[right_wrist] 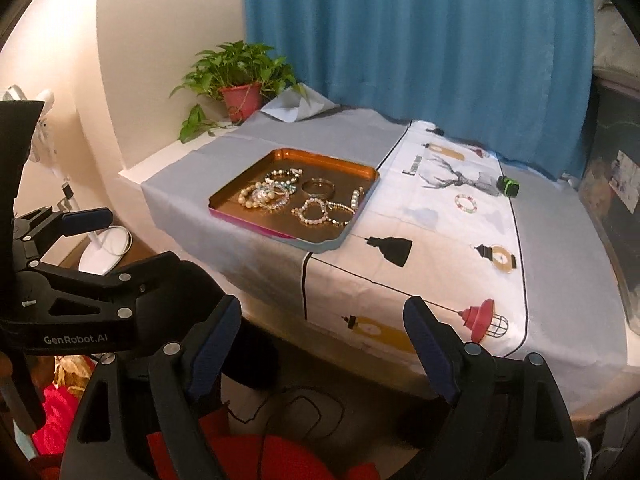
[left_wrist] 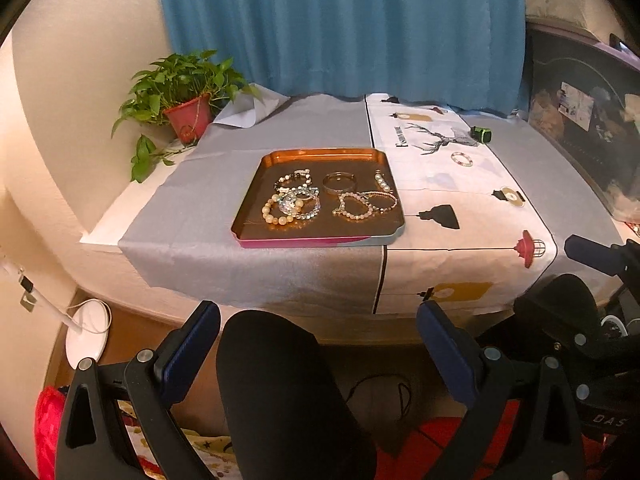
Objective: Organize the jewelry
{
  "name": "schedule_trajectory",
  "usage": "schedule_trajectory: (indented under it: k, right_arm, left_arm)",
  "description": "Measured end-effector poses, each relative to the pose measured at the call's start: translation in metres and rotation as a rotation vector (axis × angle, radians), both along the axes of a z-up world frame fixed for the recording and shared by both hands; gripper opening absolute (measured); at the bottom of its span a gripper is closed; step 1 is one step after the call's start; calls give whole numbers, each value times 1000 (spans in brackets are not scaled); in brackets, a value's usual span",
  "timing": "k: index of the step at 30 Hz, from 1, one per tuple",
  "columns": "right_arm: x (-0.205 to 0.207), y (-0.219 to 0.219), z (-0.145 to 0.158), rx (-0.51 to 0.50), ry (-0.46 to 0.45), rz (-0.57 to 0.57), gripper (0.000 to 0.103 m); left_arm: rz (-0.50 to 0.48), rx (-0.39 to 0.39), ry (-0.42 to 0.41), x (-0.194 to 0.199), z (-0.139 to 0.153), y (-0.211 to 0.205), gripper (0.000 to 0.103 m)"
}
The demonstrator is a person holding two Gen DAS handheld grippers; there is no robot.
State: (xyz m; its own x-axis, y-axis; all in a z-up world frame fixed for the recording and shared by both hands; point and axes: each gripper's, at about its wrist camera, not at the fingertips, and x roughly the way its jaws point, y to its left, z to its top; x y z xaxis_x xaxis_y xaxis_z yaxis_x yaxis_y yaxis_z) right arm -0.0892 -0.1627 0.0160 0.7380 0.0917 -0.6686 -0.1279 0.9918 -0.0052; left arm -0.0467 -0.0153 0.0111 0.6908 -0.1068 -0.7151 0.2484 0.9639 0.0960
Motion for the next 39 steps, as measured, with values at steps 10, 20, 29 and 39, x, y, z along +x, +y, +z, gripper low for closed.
schedule_trajectory:
  k: [10,20,29,39]
  right_arm:
    - [-17,-4,5,2,-19,2,84]
    - [-13,-23,2,27,-9,-23,84]
    - [12,-100,-6,45,5,-166,84]
    - [95,-259,-34,60,43,-383,84]
  left_arm:
    - [-20,17,-21,-13,7,-8,98]
    - [-62,29,-1,-1,5,-33,98]
    - [-132,4,68,60,-1,-93,98]
    - [-244,54,107,191,-29,-222,98]
